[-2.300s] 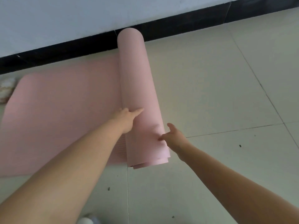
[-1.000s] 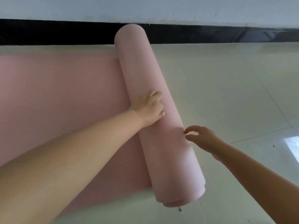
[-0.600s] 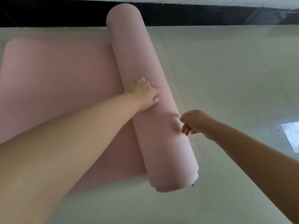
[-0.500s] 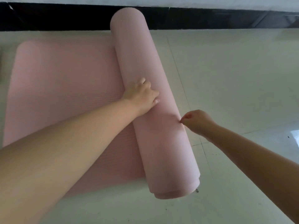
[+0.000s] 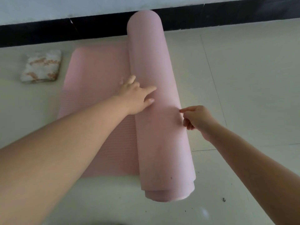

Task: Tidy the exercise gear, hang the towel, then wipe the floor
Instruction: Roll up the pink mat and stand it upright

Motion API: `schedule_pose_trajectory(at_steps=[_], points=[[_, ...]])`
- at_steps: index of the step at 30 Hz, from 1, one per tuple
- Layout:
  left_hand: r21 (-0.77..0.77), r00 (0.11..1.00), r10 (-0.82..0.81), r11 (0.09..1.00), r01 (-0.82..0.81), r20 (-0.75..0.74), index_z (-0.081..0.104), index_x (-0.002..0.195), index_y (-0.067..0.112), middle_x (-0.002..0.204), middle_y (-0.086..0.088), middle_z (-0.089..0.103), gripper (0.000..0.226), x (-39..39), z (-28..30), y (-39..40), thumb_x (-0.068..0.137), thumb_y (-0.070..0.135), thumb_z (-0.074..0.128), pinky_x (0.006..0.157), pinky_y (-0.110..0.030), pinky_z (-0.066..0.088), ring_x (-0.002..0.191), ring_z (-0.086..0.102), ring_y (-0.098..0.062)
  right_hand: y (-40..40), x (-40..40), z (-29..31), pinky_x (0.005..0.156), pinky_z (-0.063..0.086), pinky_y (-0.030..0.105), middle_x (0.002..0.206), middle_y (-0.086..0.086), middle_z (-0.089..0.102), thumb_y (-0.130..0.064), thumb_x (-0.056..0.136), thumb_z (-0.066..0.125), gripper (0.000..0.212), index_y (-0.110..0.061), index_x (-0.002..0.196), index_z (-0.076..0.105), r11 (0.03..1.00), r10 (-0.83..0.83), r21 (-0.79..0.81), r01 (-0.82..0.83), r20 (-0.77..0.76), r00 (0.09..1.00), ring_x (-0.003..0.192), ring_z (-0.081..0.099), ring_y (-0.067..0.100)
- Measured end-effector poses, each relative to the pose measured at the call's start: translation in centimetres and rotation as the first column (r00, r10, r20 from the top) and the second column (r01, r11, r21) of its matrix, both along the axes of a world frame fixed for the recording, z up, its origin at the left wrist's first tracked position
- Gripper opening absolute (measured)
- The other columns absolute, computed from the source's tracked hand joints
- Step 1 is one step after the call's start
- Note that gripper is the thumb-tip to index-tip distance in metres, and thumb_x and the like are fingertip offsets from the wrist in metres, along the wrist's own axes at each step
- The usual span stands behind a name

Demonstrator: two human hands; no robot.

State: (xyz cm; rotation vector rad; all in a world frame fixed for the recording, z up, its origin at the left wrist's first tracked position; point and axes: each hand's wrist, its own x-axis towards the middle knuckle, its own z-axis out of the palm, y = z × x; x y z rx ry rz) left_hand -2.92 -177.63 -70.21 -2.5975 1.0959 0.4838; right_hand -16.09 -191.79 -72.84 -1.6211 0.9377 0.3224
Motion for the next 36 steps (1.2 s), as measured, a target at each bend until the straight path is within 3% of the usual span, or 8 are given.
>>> schedule_pose_trajectory(at_steps=[5,9,13,19,23,28,32,36], points=[[0.054,0.999,-0.015,0.998,0.012,0.047,0.047,0.136,0.015,0.16,0.0,0.006,0.047,-1.0,1.5,1.4,0.098,0.042,0.039,0.117,-0.047,0.015,0.148,-0.003,-0.02,1.3,-0.3,1.1,0.06,0.04,0.025,0.084,0.012,0.063,-0.001,0.087,0.046,0.027,0.002,0.105,0.066,0.98,0.132,-0.143,-0.136,-0.032,0.991,0.07,0.051,0.021],[0.021,0.995,-0.086,0.996,0.087,-0.041,0.046,0.131,0.01,0.149,-0.006,0.035,0.042,-1.3,1.9,0.8,0.093,0.026,0.053,0.112,-0.037,0.026,0.139,0.031,-0.023,3.5,-1.7,1.1,0.09,0.043,0.03,0.128,0.015,0.055,-0.012,0.092,0.045,0.042,-0.005,0.133,0.045,0.934,0.257,-0.215,-0.285,-0.151,0.955,0.113,0.054,0.029],[-0.034,0.995,-0.076,0.997,0.075,-0.057,0.034,0.143,0.028,0.132,-0.01,0.049,0.059,-1.5,1.7,0.1,0.087,0.012,0.047,0.107,-0.038,0.035,0.127,0.044,-0.03,4.9,-2.3,0.6,0.08,0.042,0.03,0.117,0.016,0.058,-0.011,0.091,0.039,0.049,-0.003,0.139,0.033,0.937,0.249,-0.221,-0.272,-0.128,0.96,0.096,0.052,0.027],[-0.181,0.996,0.08,0.98,-0.086,-0.041,0.055,0.13,0.026,0.136,-0.013,0.043,0.042,-0.5,0.5,3.9,0.094,0.011,0.042,0.107,-0.033,0.032,0.131,0.034,-0.03,7.2,-1.7,0.4,0.086,0.044,0.03,0.115,0.013,0.061,-0.001,0.088,0.038,0.051,-0.008,0.138,0.041,0.969,0.134,-0.209,-0.134,-0.016,0.991,0.095,0.052,0.023],[-0.296,0.984,0.166,0.939,-0.178,-0.063,0.065,0.12,0.02,0.144,-0.011,0.036,0.034,0.7,-0.4,8.7,0.092,0.014,0.047,0.11,-0.037,0.034,0.134,0.03,-0.028,10.2,-0.7,1.1,0.067,0.043,0.02,0.091,0.002,0.063,0.003,0.088,0.038,0.043,-0.012,0.126,0.052,0.997,0.023,-0.071,-0.018,0.078,0.997,0.089,0.05,0.017],[-0.38,0.947,0.283,0.868,-0.321,-0.152,0.071,0.109,0.015,0.145,-0.017,0.037,0.027,4.1,-3.1,15.0,0.089,0.012,0.053,0.11,-0.036,0.035,0.135,0.037,-0.032,13.3,1.7,0.6,0.098,0.047,0.043,0.079,0.001,0.053,0.004,0.086,0.039,0.033,-0.012,0.111,0.053,0.988,-0.135,-0.064,0.143,0.113,0.984,0.068,0.063,0.021],[-0.343,0.92,0.302,0.861,-0.376,-0.252,0.068,0.116,0.015,0.142,-0.02,0.041,0.031,5.9,-4.4,19.0,0.09,0.013,0.052,0.11,-0.033,0.035,0.134,0.039,-0.031,15.3,3.3,0.4,0.09,0.044,0.033,0.119,0.011,0.05,-0.023,0.089,0.054,0.046,-0.01,0.132,0.046,0.864,0.067,-0.479,-0.156,-0.197,0.978,0.103,0.055,0.029],[-0.319,0.889,0.359,0.839,-0.44,-0.282,0.056,0.128,0.013,0.133,-0.019,0.048,0.038,6.8,-4.9,21.4,0.091,0.019,0.053,0.101,-0.033,0.04,0.122,0.049,-0.034,17.2,4.5,1.3,0.091,0.043,0.034,0.13,0.019,0.05,-0.03,0.095,0.043,0.043,0.003,0.115,0.06,0.848,0.176,-0.406,-0.341,-0.392,0.903,0.111,0.053,0.033]])
